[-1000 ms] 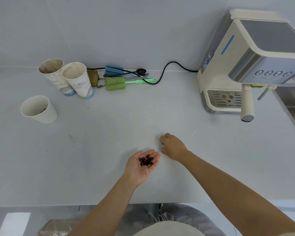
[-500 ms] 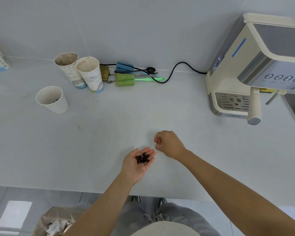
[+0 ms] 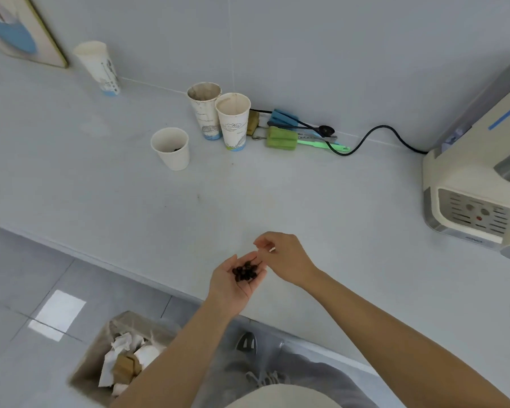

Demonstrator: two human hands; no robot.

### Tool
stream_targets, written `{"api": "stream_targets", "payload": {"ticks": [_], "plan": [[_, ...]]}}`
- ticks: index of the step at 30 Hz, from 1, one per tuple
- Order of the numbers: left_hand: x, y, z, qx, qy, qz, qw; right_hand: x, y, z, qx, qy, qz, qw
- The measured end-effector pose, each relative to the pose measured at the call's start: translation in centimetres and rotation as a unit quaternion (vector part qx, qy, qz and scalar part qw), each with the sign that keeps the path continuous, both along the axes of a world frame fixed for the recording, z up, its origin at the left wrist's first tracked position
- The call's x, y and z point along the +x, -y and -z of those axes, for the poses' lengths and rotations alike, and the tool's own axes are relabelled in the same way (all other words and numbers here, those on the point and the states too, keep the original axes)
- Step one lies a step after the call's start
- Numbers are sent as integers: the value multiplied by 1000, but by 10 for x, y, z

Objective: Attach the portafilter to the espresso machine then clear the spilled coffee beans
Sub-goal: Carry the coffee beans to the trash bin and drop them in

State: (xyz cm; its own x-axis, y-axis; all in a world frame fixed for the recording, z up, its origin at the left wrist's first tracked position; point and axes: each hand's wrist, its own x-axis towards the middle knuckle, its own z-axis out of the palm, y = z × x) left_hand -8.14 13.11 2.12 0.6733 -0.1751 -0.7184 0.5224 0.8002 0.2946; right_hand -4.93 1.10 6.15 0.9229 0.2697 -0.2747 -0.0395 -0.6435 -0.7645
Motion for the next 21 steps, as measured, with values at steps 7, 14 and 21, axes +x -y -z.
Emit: {"api": "stream_targets", "payload": {"ticks": [7, 14, 21], "plan": [[-35, -38, 5, 14, -7, -96, 995, -16, -39, 9, 98, -128, 11, 987], [-104, -55, 15, 14, -10, -250, 968, -61, -81, 39, 188, -304, -36, 933], [-173, -73, 41, 21, -57, -348, 936, -113, -134, 77, 180, -451, -57, 872]]}}
